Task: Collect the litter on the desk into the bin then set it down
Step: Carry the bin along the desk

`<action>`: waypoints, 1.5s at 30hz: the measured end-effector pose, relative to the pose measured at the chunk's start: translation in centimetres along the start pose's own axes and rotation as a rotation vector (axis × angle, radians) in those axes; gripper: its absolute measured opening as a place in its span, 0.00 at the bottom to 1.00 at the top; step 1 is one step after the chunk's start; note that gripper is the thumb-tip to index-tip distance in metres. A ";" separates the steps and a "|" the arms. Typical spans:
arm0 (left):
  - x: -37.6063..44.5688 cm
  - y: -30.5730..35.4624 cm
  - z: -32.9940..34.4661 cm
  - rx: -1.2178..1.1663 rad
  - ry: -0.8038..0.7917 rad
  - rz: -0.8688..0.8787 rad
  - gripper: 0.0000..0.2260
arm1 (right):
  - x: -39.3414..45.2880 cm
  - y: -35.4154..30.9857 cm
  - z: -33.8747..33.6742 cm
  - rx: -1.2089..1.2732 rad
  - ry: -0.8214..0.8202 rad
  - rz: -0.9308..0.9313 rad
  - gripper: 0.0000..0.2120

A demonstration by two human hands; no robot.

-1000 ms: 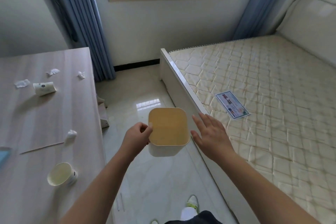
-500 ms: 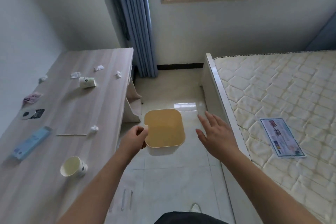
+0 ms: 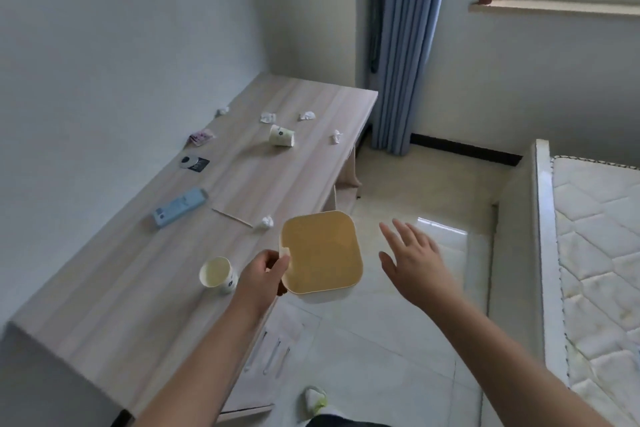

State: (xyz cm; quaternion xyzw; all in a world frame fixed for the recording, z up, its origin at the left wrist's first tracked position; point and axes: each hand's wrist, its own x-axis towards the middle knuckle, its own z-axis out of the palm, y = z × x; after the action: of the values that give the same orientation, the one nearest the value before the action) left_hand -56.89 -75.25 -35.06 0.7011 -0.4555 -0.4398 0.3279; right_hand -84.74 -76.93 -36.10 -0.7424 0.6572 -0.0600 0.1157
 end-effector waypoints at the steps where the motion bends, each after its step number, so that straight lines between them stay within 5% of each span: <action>1: 0.5 -0.2 -0.6 -0.016 0.026 -0.014 0.11 | 1.1 -0.5 0.2 -0.002 -0.001 -0.024 0.27; 20: 12.1 -0.7 -12.5 -0.174 0.326 -0.109 0.10 | 17.2 -12.6 4.8 -0.042 -0.123 -0.320 0.29; 36: 15.5 -3.3 -15.2 -0.277 0.651 -0.345 0.09 | 27.9 -17.7 11.0 -0.145 -0.376 -0.727 0.29; 45: 15.7 -3.9 -15.0 -0.247 0.670 -0.420 0.10 | 30.2 -19.4 14.9 -0.257 -0.505 -0.838 0.30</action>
State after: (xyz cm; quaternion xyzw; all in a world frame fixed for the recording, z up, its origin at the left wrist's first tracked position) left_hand -38.72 -87.50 -37.47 0.8385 -0.1143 -0.2960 0.4430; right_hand -58.62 -103.31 -47.56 -0.9419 0.2565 0.1614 0.1449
